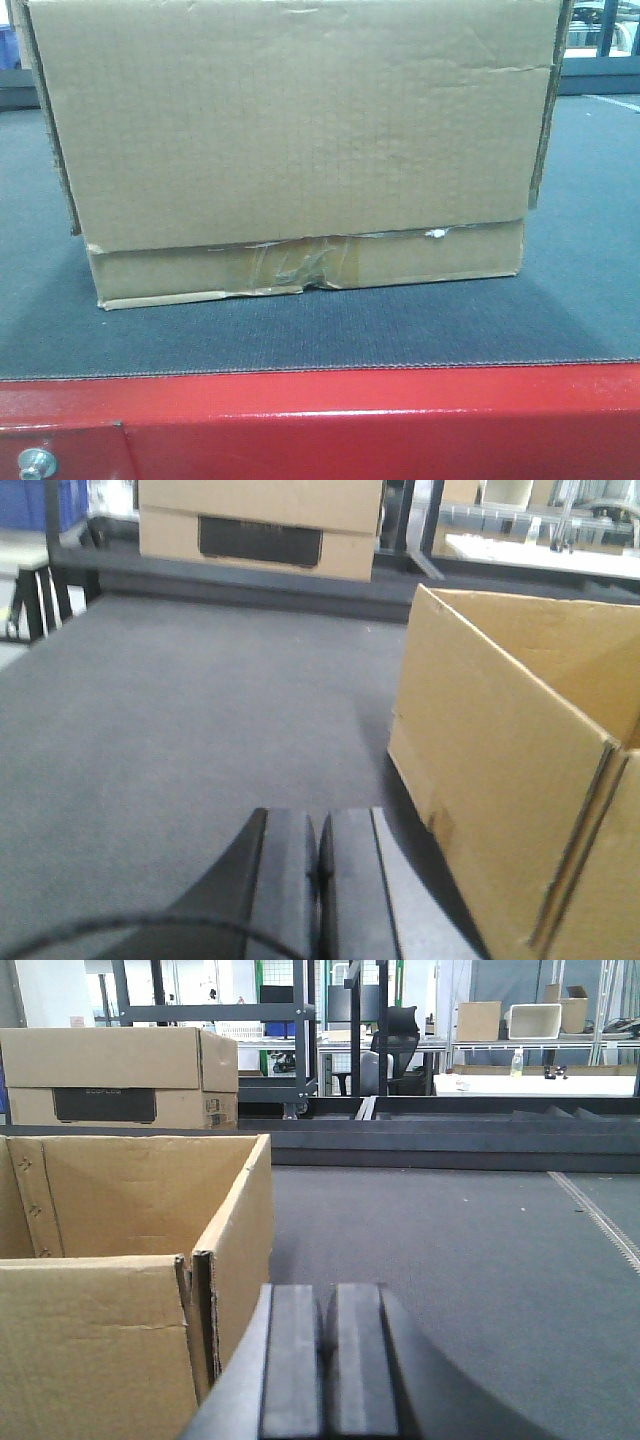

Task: Grab carton from right shelf to conveyor

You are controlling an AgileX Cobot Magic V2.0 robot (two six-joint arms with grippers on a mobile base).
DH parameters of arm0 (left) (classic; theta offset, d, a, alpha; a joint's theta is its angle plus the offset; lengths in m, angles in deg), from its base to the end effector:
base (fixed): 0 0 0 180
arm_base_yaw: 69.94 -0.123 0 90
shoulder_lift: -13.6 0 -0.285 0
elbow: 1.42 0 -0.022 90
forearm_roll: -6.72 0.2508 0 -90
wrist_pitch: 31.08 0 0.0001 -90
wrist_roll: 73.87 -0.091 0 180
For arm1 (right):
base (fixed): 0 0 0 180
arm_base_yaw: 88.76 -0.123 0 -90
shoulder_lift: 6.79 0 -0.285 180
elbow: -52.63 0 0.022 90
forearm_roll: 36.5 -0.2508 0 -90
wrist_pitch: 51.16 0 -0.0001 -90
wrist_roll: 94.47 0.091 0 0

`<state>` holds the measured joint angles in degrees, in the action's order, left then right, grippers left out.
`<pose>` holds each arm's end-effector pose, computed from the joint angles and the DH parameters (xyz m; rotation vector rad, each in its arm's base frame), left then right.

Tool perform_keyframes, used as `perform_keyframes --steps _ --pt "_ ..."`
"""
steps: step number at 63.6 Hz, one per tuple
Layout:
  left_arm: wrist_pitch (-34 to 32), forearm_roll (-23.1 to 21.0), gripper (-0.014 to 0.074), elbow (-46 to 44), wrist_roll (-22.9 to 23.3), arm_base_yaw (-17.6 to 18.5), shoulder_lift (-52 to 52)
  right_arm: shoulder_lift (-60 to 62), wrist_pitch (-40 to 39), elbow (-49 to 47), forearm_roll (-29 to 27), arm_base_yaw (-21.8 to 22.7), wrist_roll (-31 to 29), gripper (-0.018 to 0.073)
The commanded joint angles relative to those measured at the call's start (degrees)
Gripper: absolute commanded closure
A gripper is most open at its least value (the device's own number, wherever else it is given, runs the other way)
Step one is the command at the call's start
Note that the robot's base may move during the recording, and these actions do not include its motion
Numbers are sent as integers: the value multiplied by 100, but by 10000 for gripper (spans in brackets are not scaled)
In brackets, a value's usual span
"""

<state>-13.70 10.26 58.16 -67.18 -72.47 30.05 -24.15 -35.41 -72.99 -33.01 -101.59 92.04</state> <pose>0.0554 0.0041 0.2801 -0.0972 1.6269 0.0046 0.0492 0.0097 0.3114 -0.1159 1.5258 0.2098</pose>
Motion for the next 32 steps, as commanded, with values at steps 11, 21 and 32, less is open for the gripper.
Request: perform_keyframes --steps 11,21,32 --pt "-1337 -79 592 1472 -215 -16 -866 28 -116 17 63 30 -56 629" --pt "-1541 -79 592 1764 -215 -16 -866 28 -126 17 63 30 -56 629" --pt "-1564 -79 592 1764 -215 -16 -866 28 -126 17 63 30 -56 629"
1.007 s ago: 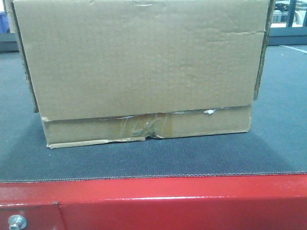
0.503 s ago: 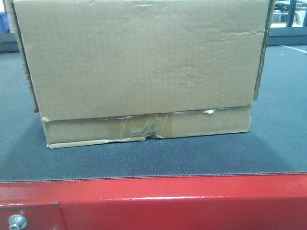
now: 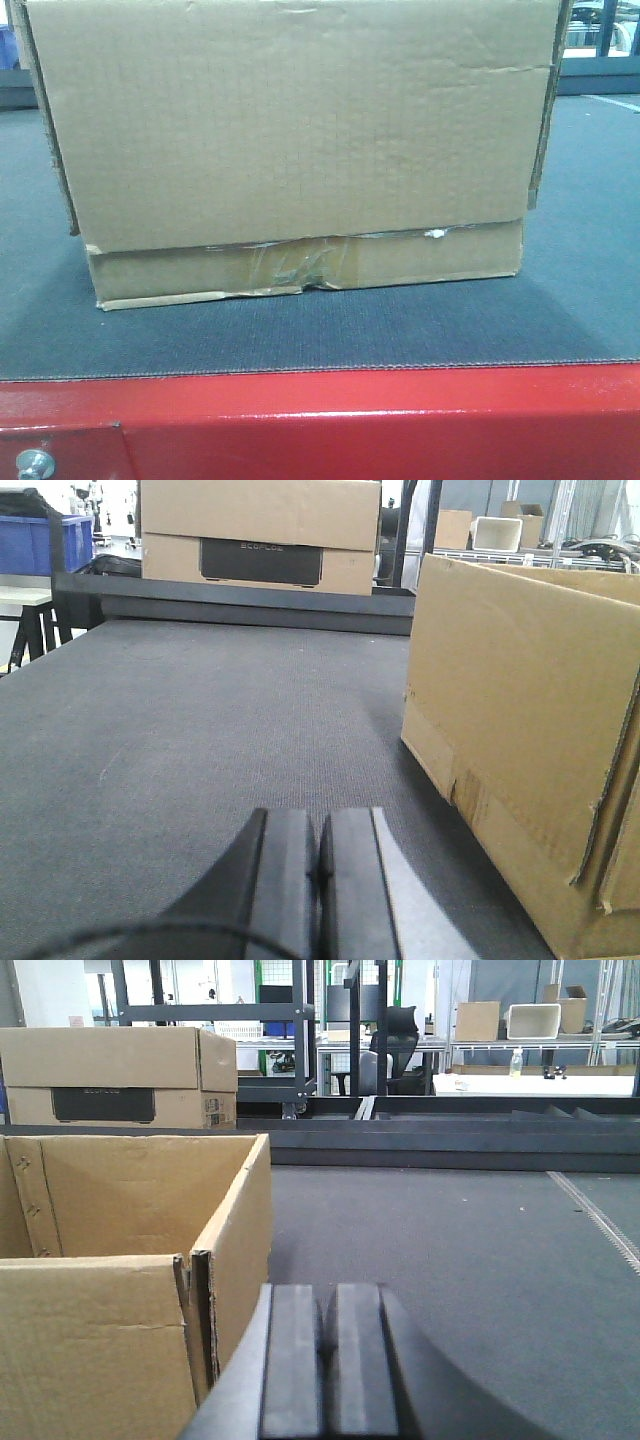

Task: Grab carton from right shelf to conveyor

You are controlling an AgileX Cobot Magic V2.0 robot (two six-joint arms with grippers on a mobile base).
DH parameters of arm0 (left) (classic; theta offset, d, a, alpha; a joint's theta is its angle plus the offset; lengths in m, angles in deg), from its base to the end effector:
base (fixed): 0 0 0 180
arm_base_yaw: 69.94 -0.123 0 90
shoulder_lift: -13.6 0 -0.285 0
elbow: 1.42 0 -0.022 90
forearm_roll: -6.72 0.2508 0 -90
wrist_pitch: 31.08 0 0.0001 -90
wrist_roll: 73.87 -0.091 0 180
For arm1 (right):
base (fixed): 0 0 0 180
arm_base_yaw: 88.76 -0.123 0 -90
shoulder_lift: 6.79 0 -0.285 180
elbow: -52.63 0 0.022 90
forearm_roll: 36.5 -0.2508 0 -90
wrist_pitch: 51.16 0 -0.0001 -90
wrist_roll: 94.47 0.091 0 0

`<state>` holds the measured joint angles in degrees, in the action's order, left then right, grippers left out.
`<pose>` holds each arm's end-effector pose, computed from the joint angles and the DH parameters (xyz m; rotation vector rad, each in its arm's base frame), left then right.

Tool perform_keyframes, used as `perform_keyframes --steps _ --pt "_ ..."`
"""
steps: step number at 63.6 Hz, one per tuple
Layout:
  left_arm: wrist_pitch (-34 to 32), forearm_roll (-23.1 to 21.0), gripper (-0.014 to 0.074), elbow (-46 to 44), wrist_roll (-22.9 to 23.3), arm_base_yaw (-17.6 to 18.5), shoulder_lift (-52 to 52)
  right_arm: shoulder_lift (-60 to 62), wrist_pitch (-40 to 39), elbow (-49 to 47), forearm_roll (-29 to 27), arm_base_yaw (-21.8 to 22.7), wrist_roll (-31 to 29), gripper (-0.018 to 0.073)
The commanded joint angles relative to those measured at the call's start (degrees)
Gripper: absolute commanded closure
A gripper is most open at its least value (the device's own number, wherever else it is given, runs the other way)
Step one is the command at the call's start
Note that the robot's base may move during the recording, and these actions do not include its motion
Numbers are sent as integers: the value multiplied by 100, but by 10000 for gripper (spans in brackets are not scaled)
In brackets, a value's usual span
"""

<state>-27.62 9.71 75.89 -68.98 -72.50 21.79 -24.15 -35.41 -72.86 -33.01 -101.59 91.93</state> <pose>0.0571 0.0028 0.2068 -0.0630 1.5513 0.0115 0.0495 0.0097 0.3107 -0.1176 1.5279 0.2081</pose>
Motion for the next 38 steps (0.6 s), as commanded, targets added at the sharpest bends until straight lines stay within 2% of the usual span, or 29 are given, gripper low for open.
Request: perform_keyframes --steps 1,38 --pt "-173 -24 592 -9 -34 -12 -40 28 -126 5 63 30 -46 629" --pt "-173 -24 592 -9 -34 -12 -40 28 -126 5 63 30 -46 629"
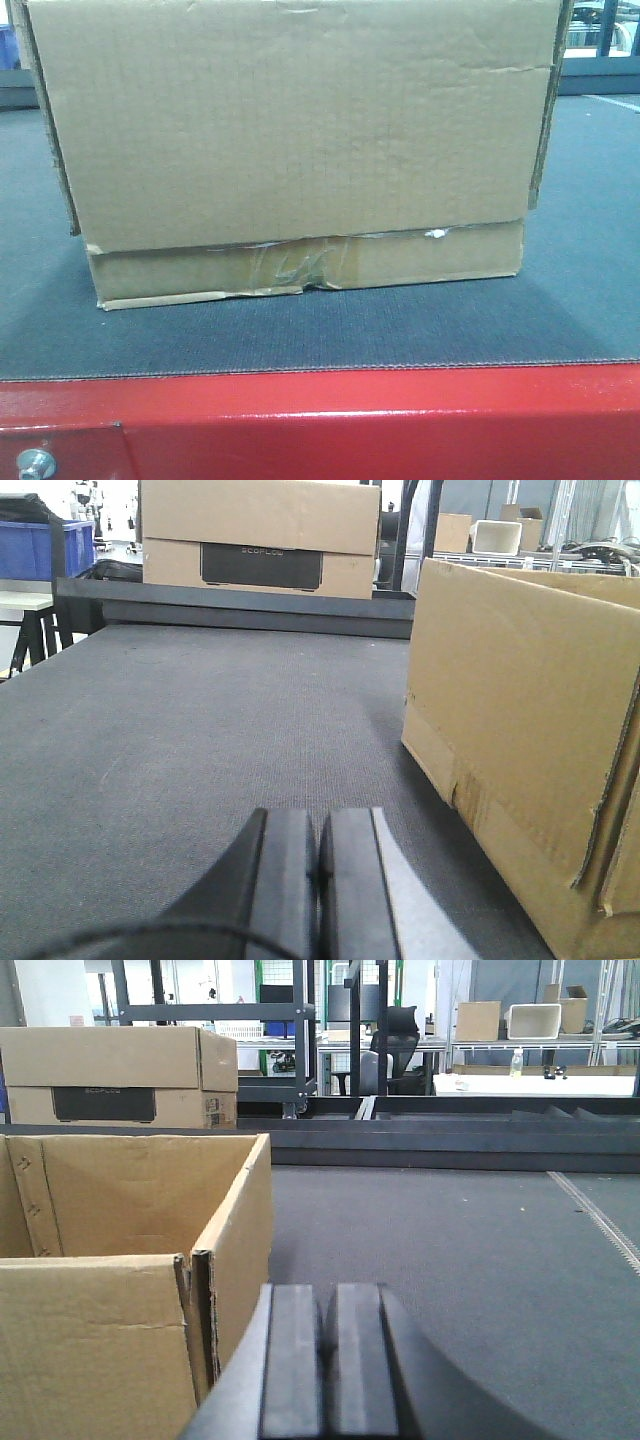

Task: Grab carton from right shelf to conveyor

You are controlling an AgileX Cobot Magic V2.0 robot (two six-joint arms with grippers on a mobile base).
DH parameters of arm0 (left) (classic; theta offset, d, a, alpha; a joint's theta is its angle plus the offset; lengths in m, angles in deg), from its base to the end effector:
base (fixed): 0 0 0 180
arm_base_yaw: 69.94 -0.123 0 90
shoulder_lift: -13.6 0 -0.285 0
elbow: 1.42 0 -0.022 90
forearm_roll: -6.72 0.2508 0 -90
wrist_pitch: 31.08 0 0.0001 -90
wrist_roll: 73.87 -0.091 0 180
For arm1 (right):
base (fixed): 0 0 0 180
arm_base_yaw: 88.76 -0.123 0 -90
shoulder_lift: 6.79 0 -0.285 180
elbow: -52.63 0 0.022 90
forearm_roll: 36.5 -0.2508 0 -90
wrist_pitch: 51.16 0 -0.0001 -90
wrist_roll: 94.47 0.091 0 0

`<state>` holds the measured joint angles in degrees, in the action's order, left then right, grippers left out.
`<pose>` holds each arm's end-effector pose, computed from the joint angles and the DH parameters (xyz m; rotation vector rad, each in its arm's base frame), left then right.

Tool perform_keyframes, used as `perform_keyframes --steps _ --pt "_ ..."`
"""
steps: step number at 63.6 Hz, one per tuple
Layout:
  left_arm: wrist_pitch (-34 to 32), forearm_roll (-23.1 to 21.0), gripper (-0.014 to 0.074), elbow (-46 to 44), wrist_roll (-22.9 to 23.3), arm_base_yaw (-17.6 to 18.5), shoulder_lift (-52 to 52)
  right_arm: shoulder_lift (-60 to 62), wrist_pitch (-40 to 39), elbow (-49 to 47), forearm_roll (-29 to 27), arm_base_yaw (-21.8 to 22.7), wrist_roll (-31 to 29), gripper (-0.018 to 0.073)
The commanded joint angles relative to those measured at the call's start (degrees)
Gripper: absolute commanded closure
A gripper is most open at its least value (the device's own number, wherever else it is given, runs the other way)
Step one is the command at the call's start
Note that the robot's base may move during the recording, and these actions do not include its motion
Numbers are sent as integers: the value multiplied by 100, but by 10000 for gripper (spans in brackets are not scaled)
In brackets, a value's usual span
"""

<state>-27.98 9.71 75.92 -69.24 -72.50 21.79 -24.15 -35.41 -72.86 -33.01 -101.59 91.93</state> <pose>0.0571 0.0028 0.2072 -0.0590 1.5457 0.0148 0.0495 0.0097 0.3107 -0.1176 1.5279 0.2081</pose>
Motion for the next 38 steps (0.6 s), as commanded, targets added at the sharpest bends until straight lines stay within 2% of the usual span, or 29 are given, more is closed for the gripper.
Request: perform_keyframes --steps 1,5,8,18,30,38 --pt "-136 -24 592 -13 -9 -12 -40 28 -126 5 63 30 -46 629" --pt "-136 -24 592 -13 -9 -12 -40 28 -111 5 63 53 -74 629" --pt "-136 -24 592 -13 -9 -12 -40 28 -66 5 63 156 -338 629" --pt "-136 -24 592 -13 -9 -12 -40 28 -318 378 -571 705 -1161 629" --pt "-136 -24 592 -13 -9 -12 -40 330 -829 1394 -948 1356 -1171 629" --pt "-136 -24 592 -13 -9 -12 -40 748 -1209 2065 -948 1458 -1171 629"
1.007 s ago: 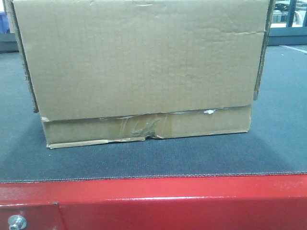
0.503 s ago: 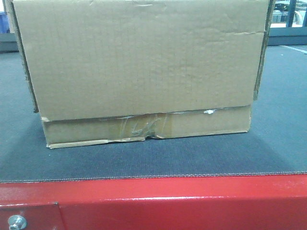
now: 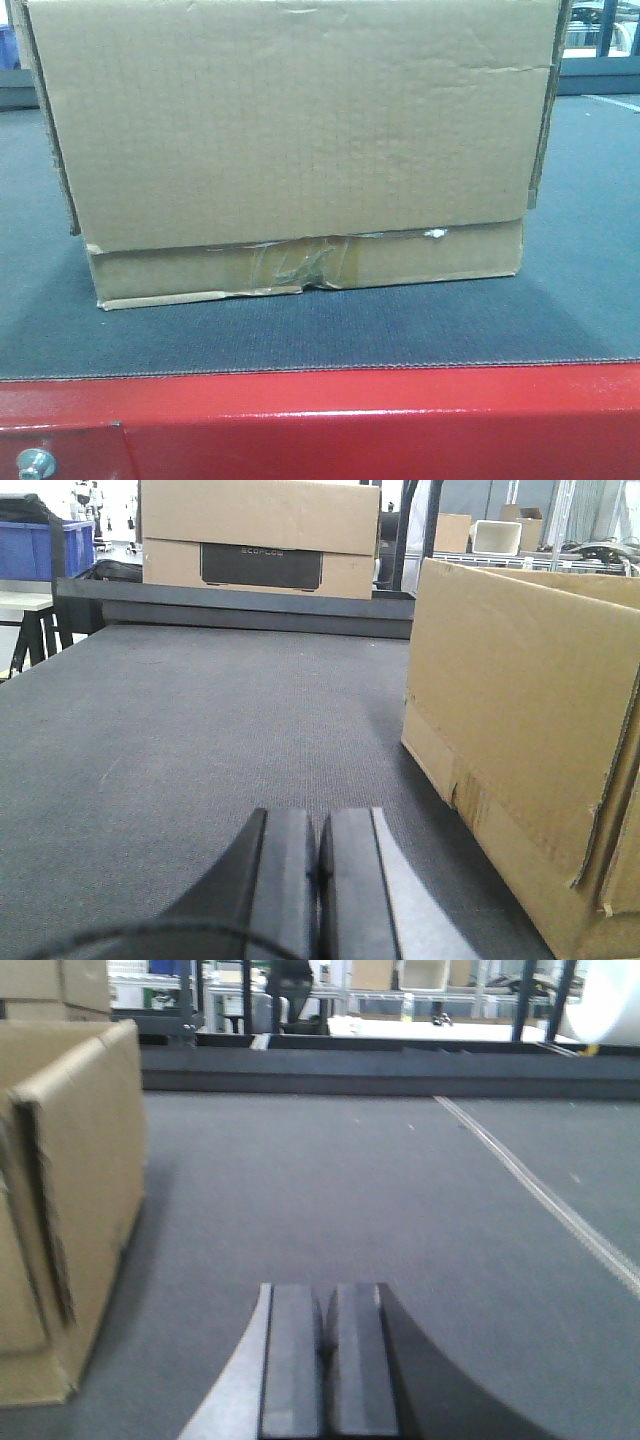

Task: Grab carton from right shelf to conveyor

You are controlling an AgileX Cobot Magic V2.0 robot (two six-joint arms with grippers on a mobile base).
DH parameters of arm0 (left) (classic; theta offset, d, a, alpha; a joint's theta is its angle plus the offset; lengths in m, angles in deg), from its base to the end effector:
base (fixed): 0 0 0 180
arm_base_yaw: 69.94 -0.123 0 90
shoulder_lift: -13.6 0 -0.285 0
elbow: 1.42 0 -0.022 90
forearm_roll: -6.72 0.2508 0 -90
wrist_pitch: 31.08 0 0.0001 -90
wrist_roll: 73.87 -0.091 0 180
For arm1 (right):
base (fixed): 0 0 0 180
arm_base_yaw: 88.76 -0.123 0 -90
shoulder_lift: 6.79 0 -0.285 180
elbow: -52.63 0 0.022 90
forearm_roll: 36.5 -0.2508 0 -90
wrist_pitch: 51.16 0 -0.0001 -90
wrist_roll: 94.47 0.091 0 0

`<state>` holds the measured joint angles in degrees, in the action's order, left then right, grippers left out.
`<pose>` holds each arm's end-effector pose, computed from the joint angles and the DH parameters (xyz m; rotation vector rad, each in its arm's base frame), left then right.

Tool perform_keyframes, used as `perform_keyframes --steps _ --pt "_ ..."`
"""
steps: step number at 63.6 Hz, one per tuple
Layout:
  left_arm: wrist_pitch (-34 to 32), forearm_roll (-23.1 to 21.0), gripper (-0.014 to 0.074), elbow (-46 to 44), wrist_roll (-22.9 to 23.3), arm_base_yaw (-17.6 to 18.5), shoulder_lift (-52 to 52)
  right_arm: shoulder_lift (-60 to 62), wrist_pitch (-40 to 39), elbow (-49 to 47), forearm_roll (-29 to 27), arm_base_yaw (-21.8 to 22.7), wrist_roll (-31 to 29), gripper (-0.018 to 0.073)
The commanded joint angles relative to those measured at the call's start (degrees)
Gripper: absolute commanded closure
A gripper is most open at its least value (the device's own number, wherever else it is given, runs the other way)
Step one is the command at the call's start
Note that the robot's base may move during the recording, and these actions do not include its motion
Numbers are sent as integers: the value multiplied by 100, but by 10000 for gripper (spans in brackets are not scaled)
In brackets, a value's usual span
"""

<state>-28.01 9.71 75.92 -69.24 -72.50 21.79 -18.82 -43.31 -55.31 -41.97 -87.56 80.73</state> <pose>0.0571 0.0028 0.2072 -0.0589 1.5452 0.0148 0.0594 -0.0001 0.2270 0.0154 1.6040 0.0026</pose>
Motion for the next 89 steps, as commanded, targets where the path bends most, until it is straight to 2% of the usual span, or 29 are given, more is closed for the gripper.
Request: perform_keyframes --steps 1,5,8,89 --pt "-133 -24 592 -13 -9 -12 -40 300 -484 415 -52 56 -51 629" --pt "-133 -24 592 -13 -9 -12 -40 425 -694 516 -52 56 -51 629" --pt "-133 -24 592 -13 -9 -12 -40 425 -432 516 -52 56 -51 629" --pt "-133 -24 592 -13 -9 -12 -40 425 -487 516 -52 56 -51 629"
